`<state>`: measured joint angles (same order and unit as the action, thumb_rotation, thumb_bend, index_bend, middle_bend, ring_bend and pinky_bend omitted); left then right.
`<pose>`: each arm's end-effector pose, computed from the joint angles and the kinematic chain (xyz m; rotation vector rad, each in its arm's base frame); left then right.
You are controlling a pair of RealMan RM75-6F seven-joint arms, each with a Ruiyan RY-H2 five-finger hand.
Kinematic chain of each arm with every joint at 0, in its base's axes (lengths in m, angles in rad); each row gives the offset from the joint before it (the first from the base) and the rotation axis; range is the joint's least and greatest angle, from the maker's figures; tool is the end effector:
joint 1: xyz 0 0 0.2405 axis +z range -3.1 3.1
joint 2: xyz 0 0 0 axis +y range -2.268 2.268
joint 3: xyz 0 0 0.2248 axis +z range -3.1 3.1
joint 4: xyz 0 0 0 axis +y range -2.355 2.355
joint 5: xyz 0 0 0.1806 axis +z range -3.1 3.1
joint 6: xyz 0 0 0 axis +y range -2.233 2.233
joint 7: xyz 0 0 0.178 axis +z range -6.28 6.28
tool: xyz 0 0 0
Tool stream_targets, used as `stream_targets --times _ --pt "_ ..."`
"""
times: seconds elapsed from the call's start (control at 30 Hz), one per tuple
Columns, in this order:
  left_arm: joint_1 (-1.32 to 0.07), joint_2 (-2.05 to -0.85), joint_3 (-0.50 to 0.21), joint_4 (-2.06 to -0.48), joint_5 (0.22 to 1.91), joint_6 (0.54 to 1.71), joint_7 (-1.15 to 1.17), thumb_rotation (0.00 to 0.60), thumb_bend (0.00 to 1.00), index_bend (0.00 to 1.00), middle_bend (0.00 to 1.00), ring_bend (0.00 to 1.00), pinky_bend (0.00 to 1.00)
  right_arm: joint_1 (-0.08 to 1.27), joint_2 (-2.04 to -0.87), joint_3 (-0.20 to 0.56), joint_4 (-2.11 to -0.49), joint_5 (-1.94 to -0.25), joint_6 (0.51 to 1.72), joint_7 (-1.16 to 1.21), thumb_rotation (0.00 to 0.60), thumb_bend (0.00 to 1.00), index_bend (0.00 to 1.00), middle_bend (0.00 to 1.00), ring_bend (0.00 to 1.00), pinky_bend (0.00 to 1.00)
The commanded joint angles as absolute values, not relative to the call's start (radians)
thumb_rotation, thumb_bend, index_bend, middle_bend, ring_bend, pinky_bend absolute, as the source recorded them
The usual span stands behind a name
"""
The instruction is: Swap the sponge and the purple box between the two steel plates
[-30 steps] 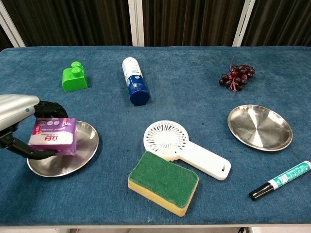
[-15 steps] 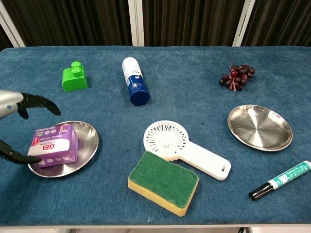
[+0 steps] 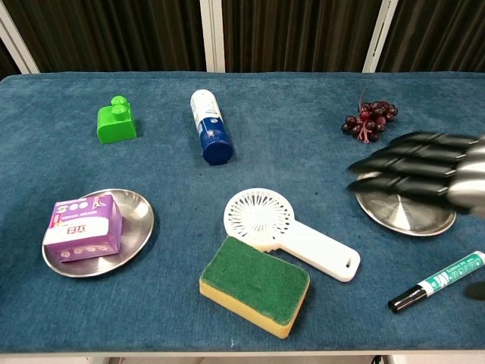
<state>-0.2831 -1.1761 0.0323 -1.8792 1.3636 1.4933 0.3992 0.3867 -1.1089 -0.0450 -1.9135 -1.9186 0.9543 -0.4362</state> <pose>-0.2056 0.2340 0.1313 -1.5106 -0.8482 -0.8540 -0.1273 -0.1870 0.0480 2.3739 -0.4415 0.8326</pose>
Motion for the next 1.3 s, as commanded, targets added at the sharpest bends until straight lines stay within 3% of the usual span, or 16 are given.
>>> stream_targets --times 0.03,0.5,1.0,1.1,1.17,1.23,1.3 --pt "-0.250 -1.156 0.004 -1.825 1.346 1.523 0.340 0.516 0.10 0.22 0.17 0.14 0.28 0.481 -1.178 0.008 -1.981 -1.839 0.806 -0.565 0.600 0.23 0.00 0.00 0.00 0.00" --pt "-0.232 -1.154 -0.045 -1.779 1.303 1.487 0.312 0.516 0.10 0.22 0.17 0.14 0.25 0.616 -1.485 0.101 -1.860 -1.503 0.620 -0.802 0.600 0.23 0.00 0.00 0.00 0.00" --pt "-0.221 -1.158 -0.065 -1.774 1.307 1.461 0.291 0.518 0.10 0.22 0.17 0.14 0.24 0.748 -1.610 0.048 -1.806 -1.166 0.672 -1.052 0.600 0.24 0.00 0.00 0.00 0.00" --pt "-0.216 -1.157 -0.067 -1.773 1.309 1.461 0.285 0.517 0.10 0.22 0.17 0.14 0.24 0.769 -1.621 0.035 -1.807 -1.141 0.698 -1.065 0.600 0.28 0.00 0.00 0.00 0.00" --pt "-0.213 -1.155 -0.067 -1.773 1.311 1.460 0.283 0.519 0.10 0.21 0.17 0.14 0.24 0.777 -1.626 0.029 -1.808 -1.143 0.720 -1.058 0.600 0.33 0.09 0.07 0.01 0.01" --pt "-0.210 -1.153 -0.069 -1.772 1.312 1.460 0.280 0.525 0.10 0.20 0.17 0.14 0.24 0.782 -1.629 0.023 -1.805 -1.151 0.737 -1.051 0.600 0.38 0.37 0.25 0.12 0.07" --pt "-0.208 -1.152 -0.070 -1.771 1.314 1.460 0.277 0.526 0.10 0.20 0.17 0.14 0.24 0.787 -1.632 0.015 -1.797 -1.164 0.756 -1.045 0.600 0.40 0.52 0.36 0.24 0.13"
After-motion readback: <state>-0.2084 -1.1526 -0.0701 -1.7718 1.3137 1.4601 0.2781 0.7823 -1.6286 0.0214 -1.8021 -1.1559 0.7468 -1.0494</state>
